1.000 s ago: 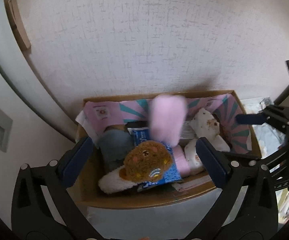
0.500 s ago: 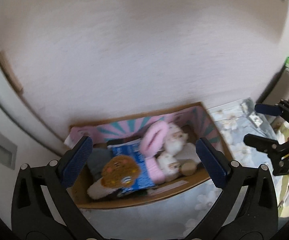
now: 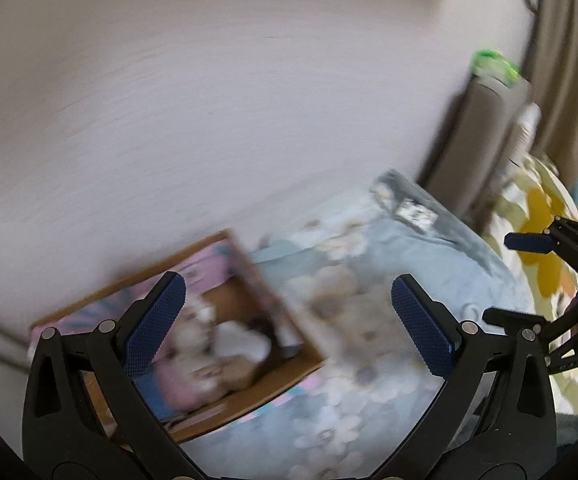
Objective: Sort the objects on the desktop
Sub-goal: 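Withdraw both grippers from the box toward the last items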
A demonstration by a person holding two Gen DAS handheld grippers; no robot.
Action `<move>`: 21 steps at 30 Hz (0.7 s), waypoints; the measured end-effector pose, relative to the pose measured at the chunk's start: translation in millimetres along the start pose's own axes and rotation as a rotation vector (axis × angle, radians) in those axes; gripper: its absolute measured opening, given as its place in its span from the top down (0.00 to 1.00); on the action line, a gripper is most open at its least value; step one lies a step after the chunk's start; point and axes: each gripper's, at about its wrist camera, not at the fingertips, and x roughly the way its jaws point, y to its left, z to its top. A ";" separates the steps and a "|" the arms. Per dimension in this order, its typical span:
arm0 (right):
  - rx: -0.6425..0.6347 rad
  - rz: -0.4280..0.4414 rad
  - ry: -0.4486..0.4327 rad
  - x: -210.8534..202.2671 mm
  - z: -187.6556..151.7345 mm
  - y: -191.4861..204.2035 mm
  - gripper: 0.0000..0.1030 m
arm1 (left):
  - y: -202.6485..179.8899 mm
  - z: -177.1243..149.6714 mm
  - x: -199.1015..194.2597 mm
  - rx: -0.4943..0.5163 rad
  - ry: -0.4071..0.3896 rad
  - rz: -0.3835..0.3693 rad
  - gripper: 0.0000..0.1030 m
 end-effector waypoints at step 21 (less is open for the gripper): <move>0.163 -0.086 0.120 53.9 -128.7 -60.6 0.23 | -165.6 31.6 230.9 0.334 0.096 -0.249 0.01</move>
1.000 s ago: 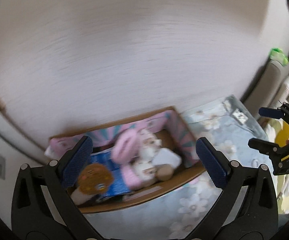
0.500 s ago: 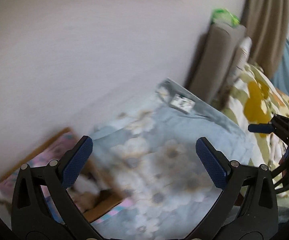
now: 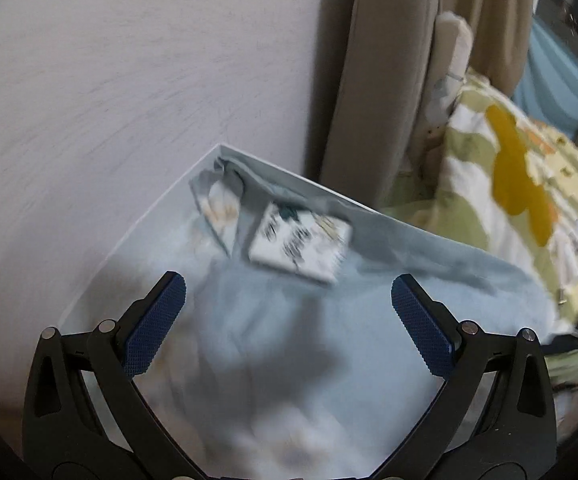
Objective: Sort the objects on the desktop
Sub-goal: 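Withdraw both grippers from the box toward the last items, then grasp the white printed tissue packet with the left gripper while the right grasps the clear tape ring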
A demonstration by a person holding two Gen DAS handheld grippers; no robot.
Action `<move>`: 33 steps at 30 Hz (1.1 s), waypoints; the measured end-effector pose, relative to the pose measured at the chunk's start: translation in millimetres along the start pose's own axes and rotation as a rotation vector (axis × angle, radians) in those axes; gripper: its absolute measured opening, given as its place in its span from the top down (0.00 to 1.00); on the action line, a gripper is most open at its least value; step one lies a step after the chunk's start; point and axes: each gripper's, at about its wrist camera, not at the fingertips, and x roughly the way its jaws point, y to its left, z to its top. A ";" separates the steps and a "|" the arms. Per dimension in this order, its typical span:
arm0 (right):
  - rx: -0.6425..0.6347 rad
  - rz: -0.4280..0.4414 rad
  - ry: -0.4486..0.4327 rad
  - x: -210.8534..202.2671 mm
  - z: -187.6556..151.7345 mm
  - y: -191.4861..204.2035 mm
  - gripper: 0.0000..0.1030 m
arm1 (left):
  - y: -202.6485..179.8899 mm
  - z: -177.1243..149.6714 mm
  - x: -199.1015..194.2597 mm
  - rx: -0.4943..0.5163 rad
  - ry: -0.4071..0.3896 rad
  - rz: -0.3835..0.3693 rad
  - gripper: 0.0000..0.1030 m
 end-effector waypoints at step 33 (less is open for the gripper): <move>-0.042 0.015 -0.039 11.0 -14.0 -9.7 0.62 | 11.4 9.2 28.7 -0.047 0.035 -0.029 0.39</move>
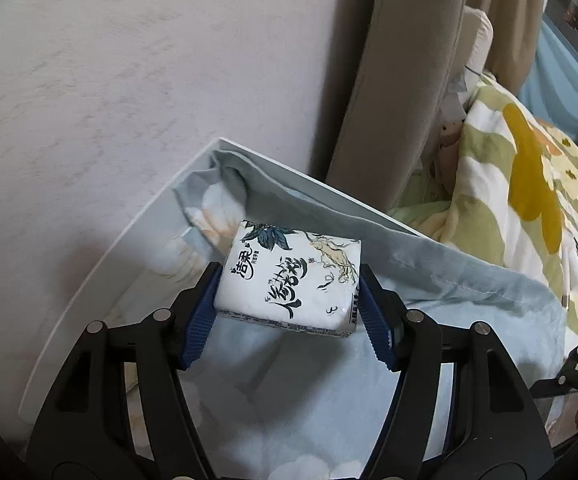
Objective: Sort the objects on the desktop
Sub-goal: 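Grasp the white printed tissue packet with the left gripper while the right grasps the clear tape ring, then carry the tissue packet and tape ring into the cardboard box and release both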
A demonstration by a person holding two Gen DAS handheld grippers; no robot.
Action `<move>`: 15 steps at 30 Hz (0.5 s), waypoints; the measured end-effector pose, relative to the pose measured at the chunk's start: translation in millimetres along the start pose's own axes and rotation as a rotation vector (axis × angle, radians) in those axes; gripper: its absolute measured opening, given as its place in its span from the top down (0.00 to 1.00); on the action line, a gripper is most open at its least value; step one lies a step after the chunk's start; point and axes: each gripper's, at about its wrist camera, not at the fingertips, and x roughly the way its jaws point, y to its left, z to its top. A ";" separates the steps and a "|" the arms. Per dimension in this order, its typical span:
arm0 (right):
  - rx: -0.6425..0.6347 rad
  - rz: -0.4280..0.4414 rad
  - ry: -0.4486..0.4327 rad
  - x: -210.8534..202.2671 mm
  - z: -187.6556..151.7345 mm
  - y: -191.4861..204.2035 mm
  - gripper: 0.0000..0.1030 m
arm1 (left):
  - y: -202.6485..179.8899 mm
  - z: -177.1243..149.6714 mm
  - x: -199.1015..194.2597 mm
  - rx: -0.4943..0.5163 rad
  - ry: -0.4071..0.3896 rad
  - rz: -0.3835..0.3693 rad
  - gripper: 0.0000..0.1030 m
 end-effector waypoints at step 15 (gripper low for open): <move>0.094 0.064 0.008 -36.3 46.8 -18.3 0.62 | 33.9 -3.4 -96.2 -0.131 -0.062 -0.016 0.39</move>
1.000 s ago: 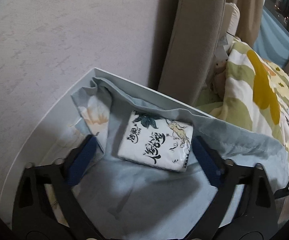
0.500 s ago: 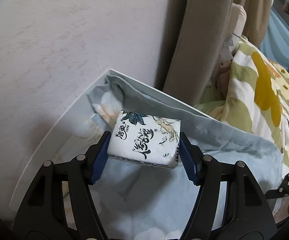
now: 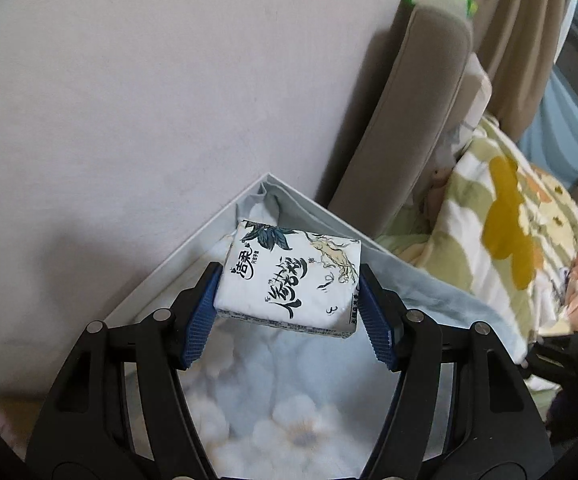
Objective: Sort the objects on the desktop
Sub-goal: 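Carry the tissue packet and tape ring into the cardboard box and release both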
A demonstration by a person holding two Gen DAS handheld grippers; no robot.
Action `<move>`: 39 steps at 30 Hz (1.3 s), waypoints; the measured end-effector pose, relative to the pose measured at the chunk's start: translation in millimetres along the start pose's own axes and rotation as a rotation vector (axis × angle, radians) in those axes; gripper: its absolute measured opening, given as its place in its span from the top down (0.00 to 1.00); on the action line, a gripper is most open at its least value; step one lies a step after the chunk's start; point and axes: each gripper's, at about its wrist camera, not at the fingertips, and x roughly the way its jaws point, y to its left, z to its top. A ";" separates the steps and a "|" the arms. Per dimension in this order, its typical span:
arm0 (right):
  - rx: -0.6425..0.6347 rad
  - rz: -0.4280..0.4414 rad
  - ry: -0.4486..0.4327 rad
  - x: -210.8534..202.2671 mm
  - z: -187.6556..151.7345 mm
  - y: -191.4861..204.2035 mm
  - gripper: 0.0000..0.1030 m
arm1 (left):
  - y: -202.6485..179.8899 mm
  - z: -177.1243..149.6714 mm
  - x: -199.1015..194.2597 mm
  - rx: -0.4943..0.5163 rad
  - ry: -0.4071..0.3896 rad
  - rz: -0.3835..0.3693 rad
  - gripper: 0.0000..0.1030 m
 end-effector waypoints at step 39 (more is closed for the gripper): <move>-0.604 0.400 0.217 75.6 160.2 290.1 0.62 | 167.9 -220.7 -260.4 -0.697 -0.065 0.505 0.39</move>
